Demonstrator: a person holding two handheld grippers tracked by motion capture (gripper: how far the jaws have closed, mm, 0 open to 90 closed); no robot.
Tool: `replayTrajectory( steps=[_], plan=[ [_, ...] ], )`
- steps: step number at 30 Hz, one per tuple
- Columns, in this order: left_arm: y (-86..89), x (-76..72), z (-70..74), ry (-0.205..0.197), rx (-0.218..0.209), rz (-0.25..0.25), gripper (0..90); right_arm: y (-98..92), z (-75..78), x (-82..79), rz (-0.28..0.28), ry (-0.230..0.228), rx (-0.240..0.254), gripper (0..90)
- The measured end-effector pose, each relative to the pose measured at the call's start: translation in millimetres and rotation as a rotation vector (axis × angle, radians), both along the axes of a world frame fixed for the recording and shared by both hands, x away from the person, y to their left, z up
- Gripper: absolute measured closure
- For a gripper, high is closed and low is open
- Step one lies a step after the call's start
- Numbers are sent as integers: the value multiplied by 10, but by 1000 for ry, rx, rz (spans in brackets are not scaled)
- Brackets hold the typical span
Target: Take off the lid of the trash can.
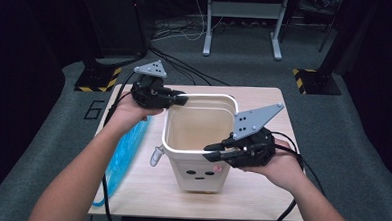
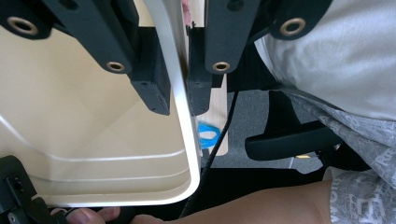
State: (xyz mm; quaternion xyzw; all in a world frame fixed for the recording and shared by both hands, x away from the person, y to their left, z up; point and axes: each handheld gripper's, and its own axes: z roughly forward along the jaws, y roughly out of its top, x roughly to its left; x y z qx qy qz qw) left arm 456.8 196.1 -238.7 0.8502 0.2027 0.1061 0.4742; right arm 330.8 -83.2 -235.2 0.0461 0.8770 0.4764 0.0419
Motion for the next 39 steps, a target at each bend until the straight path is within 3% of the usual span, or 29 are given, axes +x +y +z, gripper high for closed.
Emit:
replayTrajectory(
  steps=[4, 10, 13, 17, 25, 29, 39],
  plan=[
    [3, 10, 78, 4, 8, -8, 753, -1, 43, 1, 4, -6, 4, 786],
    [-21, 9, 206, -9, 20, -17, 750, -32, 121, 7, 18, 1, 46, 830],
    [-36, 13, 209, -8, 34, -26, 751, -29, 128, 4, 23, -1, 38, 832],
    [-62, 16, 171, -11, 58, -33, 751, -8, 87, 23, 14, -11, 3, 733],
    [-50, 34, 123, 2, 52, -34, 752, -15, -40, 58, 45, 22, -24, 730],
    [-45, 35, 109, 10, 43, -33, 753, -12, -104, 54, 47, 19, -50, 810],
    [-46, 34, 161, 4, 12, -33, 751, -4, 24, 54, 69, 15, -49, 831]
  ],
)
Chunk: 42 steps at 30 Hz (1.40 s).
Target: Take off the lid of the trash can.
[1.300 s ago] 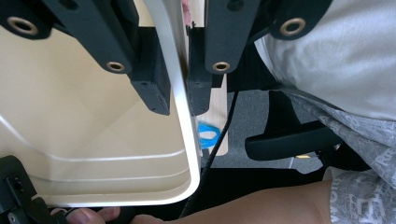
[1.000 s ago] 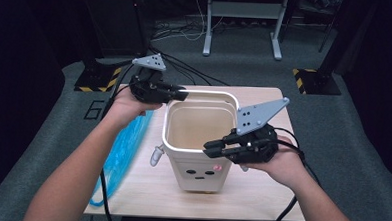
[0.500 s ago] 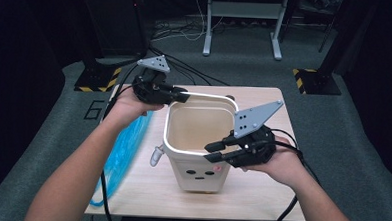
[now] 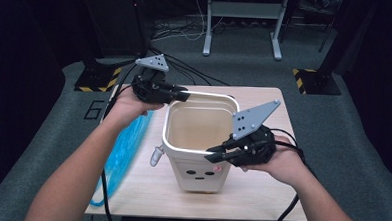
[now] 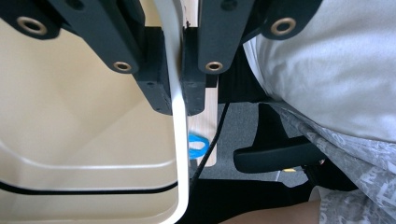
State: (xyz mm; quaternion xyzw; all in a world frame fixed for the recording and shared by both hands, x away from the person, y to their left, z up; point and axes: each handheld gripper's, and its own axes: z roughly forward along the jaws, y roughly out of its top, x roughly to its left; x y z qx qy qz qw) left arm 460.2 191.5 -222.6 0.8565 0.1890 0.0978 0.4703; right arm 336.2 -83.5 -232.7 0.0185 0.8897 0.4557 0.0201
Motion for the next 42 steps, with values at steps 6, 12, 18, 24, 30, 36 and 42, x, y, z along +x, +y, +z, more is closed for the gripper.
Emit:
replayTrajectory(
  steps=[6, 12, 18, 24, 30, 36, 42],
  plan=[
    [10, -2, 63, -3, -32, 4, 744, 17, 134, -17, 0, -20, -1, 835],
    [44, -2, 92, -3, -61, 39, 605, 12, 139, -18, -17, -22, 4, 840],
    [106, -81, 144, -35, -76, 56, 481, -62, 87, 36, -72, -13, 16, 839],
    [255, -173, 155, -46, -62, 81, 461, -144, 83, 63, -138, -21, 12, 838],
    [402, -267, 51, -38, -49, 139, 454, -258, 74, 97, -203, -22, 43, 838],
    [514, -380, -88, -39, -72, 139, 448, -359, 45, 137, -250, -20, 71, 838],
    [552, -509, -247, -37, -53, 121, 442, -417, 16, 181, -286, -26, 68, 837]
  ],
)
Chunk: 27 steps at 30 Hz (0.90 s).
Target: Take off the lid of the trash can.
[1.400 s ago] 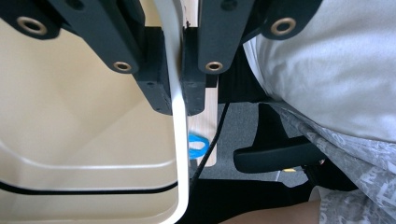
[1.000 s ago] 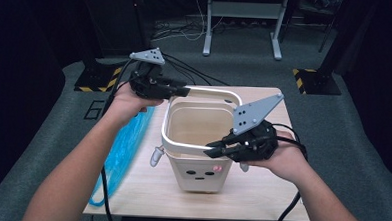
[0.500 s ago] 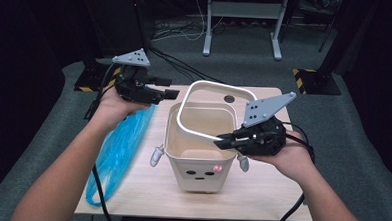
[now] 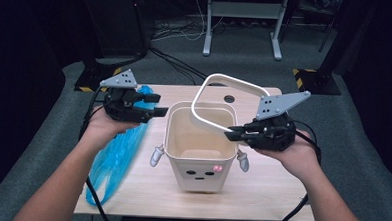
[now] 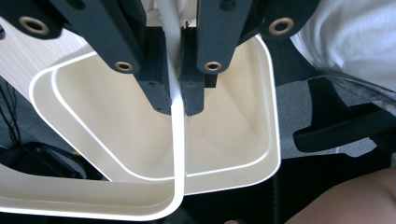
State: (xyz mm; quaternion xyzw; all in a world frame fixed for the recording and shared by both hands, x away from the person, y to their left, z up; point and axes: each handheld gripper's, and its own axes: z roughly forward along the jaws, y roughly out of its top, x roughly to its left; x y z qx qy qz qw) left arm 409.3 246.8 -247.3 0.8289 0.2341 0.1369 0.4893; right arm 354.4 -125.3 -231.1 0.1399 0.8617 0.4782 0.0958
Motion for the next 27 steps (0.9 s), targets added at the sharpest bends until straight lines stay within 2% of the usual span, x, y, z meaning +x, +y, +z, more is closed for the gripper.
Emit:
replayTrajectory(
  steps=[6, 20, 23, 27],
  plan=[
    [54, -76, -117, 8, 0, 8, 443, -98, -1, 33, -44, 1, 8, 838],
    [149, -277, -218, 2, -18, 18, 446, -335, -10, 159, -157, -7, 9, 838],
    [149, -296, -271, 6, -10, 17, 447, -394, -19, 205, -187, -9, 9, 839],
    [168, -299, -312, 13, -26, 26, 448, -461, -34, 256, -225, -16, 5, 838]
  ],
)
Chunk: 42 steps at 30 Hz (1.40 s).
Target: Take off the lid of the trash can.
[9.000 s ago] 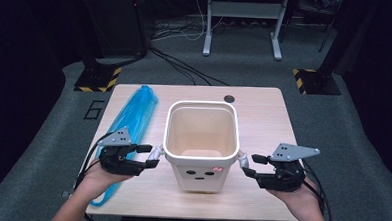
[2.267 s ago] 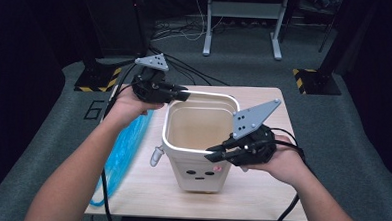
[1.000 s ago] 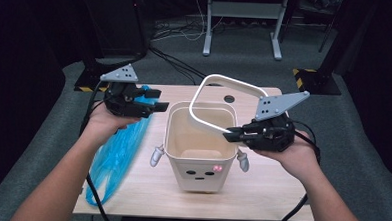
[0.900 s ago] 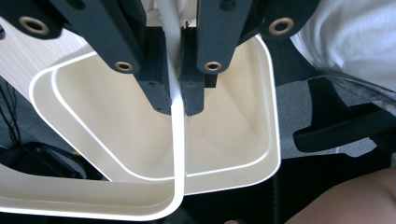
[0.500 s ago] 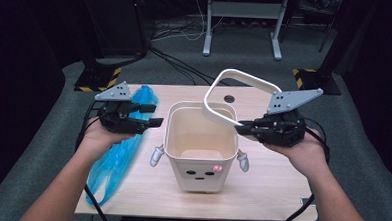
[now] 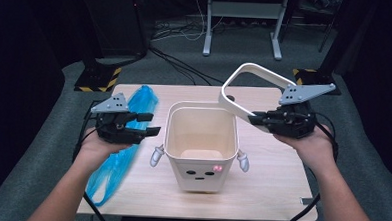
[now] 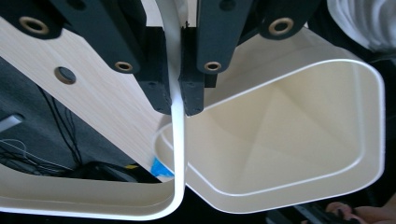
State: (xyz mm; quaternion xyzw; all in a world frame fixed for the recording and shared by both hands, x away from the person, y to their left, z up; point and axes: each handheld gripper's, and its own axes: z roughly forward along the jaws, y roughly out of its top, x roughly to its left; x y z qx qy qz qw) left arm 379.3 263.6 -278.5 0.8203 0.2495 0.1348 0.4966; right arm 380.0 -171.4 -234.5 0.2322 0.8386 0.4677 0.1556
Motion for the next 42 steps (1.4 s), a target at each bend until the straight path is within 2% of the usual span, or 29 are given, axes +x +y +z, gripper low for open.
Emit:
replayTrajectory(
  steps=[7, 10, 14, 23, 27, 30, 42],
  plan=[
    [14, -34, -58, 1, -5, 4, 450, -98, -55, 54, -53, -3, 13, 838],
    [35, -64, -96, 2, -21, 8, 449, -126, -78, 59, -76, -14, 5, 838],
    [60, -90, -173, 5, -18, 20, 450, -153, -146, 74, -98, -13, 0, 838],
    [108, -94, -291, 16, -36, 47, 452, -233, -411, 152, -155, 6, 2, 838],
    [137, -101, -360, 25, -67, 55, 452, -261, -536, 175, -172, 18, 8, 838],
    [147, -101, -408, 32, -75, 63, 452, -261, -632, 181, -185, 29, 8, 837],
    [173, -149, -463, 28, -92, 78, 454, -277, -994, 213, -227, 46, -36, 836]
  ],
)
